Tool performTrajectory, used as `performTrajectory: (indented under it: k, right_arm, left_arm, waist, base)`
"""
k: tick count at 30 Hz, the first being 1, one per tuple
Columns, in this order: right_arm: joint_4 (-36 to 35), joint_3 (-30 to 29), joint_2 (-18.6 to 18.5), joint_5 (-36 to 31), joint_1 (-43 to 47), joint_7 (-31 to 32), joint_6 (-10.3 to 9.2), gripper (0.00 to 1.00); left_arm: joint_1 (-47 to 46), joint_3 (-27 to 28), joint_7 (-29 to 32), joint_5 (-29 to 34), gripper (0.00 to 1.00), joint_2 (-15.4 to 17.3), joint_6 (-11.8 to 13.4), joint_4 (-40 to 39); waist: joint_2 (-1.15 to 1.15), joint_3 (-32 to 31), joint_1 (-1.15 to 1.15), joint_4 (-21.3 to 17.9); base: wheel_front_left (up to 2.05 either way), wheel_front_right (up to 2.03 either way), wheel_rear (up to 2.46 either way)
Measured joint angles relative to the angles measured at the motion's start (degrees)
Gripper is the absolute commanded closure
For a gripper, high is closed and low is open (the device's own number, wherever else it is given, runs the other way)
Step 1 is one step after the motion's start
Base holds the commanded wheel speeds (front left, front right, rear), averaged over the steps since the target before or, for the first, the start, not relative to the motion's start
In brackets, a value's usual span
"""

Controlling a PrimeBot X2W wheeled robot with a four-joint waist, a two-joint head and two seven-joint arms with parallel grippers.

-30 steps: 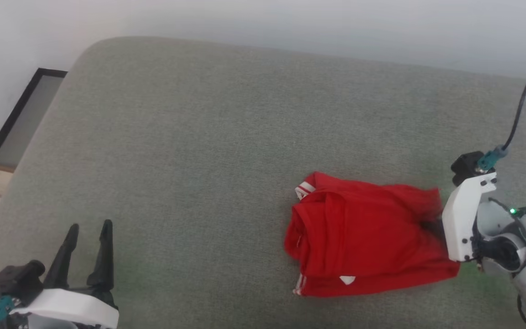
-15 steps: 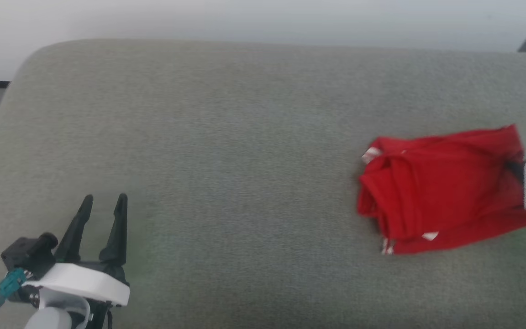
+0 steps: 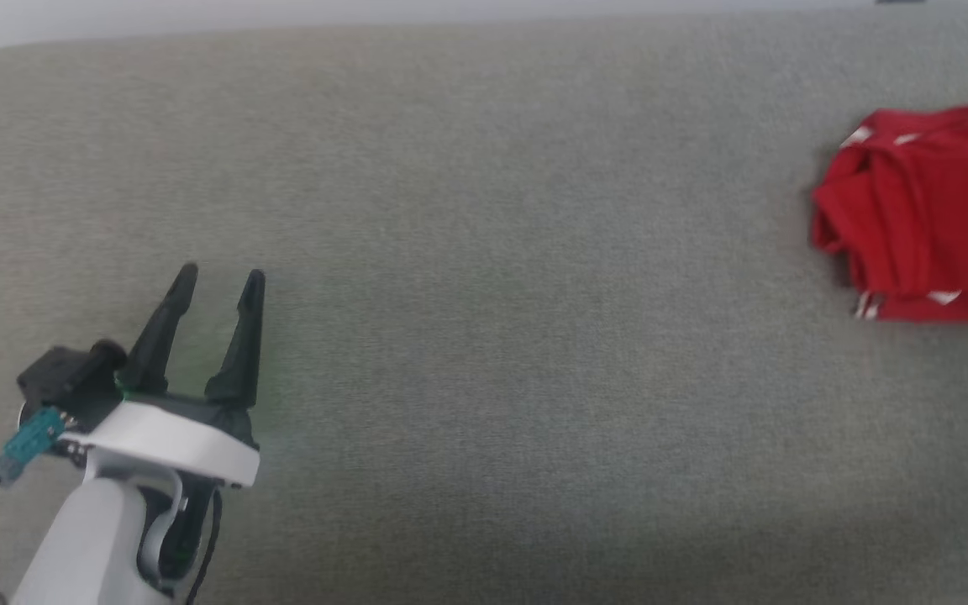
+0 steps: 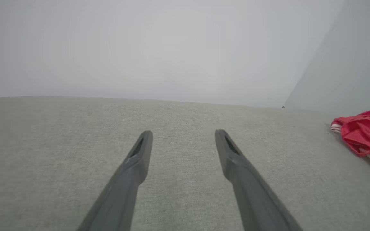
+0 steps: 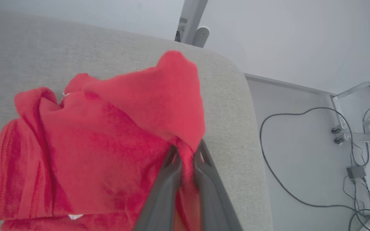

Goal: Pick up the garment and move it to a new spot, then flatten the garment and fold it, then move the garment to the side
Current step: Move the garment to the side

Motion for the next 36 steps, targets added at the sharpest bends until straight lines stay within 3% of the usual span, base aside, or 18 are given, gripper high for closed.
performTrajectory:
  k: [15, 30, 33, 35, 36]
  right_arm:
    - [8.9, 0.4, -2.5, -10.1, -9.9, -9.1, 0.0, 1.0]
    - [20.4, -2.9, 1.5, -16.8, -14.6, -14.8, 0.0, 1.0]
    - [23.0, -4.3, 2.3, -18.4, -15.7, -15.9, 0.0, 0.55]
    - [24.3, -5.2, 2.5, -19.3, -16.4, -16.5, 0.0, 0.0]
    - [25.1, -5.6, 2.7, -19.6, -16.7, -16.5, 0.0, 0.0]
  left_arm:
    - [-9.5, -7.3, 0.0, -0.1, 0.0, 1.4, 0.0, 0.0]
    - [-15.6, -11.9, 0.0, -0.9, 0.0, 2.5, 0.0, 0.3]
    - [-15.6, -11.9, 0.0, -1.1, 0.0, 2.7, 0.0, 0.4]
    - [-15.6, -11.7, 0.0, -1.2, 0.0, 3.0, 0.0, 0.4]
    - [-15.6, -11.5, 0.0, -1.3, 0.0, 3.2, 0.0, 0.4]
  waist:
    - [0.0, 7.3, 0.0, -4.3]
    - [0.0, 13.0, 0.0, -4.4]
    - [0.0, 13.4, 0.0, -3.9]
    - [0.0, 13.4, 0.0, -3.7]
    - [0.0, 13.4, 0.0, -3.7]
  base:
    - [0.0, 0.0, 0.0]
    - [0.0, 0.0, 0.0]
    - [0.0, 0.0, 0.0]
    - [0.0, 0.0, 0.0]
    - [0.0, 0.0, 0.0]
